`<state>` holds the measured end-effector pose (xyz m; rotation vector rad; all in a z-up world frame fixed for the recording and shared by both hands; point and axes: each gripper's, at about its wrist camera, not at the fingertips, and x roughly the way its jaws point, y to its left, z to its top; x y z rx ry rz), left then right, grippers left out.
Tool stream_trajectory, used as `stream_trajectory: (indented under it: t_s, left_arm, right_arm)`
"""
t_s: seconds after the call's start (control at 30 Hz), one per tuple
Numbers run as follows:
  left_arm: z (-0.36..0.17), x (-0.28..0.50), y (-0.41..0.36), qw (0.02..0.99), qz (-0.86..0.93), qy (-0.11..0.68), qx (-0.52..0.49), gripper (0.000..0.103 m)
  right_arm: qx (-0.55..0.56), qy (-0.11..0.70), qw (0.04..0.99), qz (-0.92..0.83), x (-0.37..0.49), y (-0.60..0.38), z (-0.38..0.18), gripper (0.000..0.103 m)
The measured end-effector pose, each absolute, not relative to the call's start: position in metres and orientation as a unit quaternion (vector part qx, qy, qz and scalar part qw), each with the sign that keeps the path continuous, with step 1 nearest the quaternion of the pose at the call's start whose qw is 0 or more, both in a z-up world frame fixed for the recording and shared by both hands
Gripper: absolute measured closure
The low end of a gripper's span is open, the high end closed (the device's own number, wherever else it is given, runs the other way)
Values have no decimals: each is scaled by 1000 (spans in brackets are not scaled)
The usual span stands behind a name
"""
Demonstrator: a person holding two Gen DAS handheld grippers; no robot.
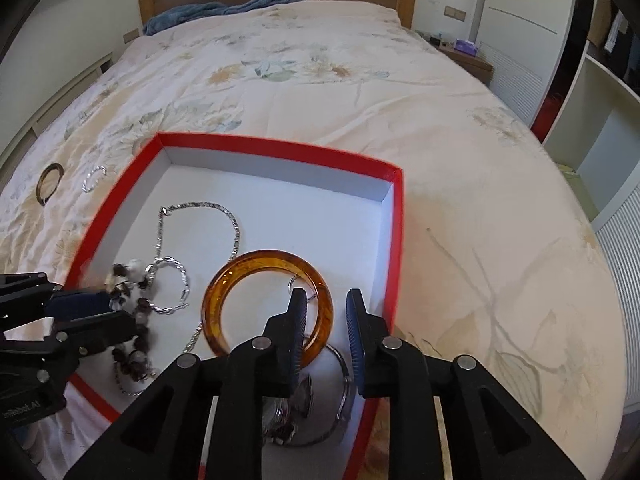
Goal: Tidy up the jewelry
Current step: 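Carry the beaded bracelet and amber bangle into the red box and open both tools, then withdraw both tools toward the dark bangle and twisted silver hoop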
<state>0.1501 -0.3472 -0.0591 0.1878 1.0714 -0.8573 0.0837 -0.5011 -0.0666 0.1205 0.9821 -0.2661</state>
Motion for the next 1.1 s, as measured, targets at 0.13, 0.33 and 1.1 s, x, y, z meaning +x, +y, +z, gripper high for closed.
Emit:
stream_trajectory:
  t_s: [0.13,0.33,1.1]
  left_arm:
    - [-42,139,-340,775,-394,486,90,69]
    - [4,113,-310,800,-383,454,76,69]
    - [97,83,-62,891,-195,409,20,69]
  right_arm:
    - [55,458,877,-134,68,-496,-41,80]
    - [49,436,889,-134,30,-477,7,77]
    - [31,361,932,7,-16,-307,117,68]
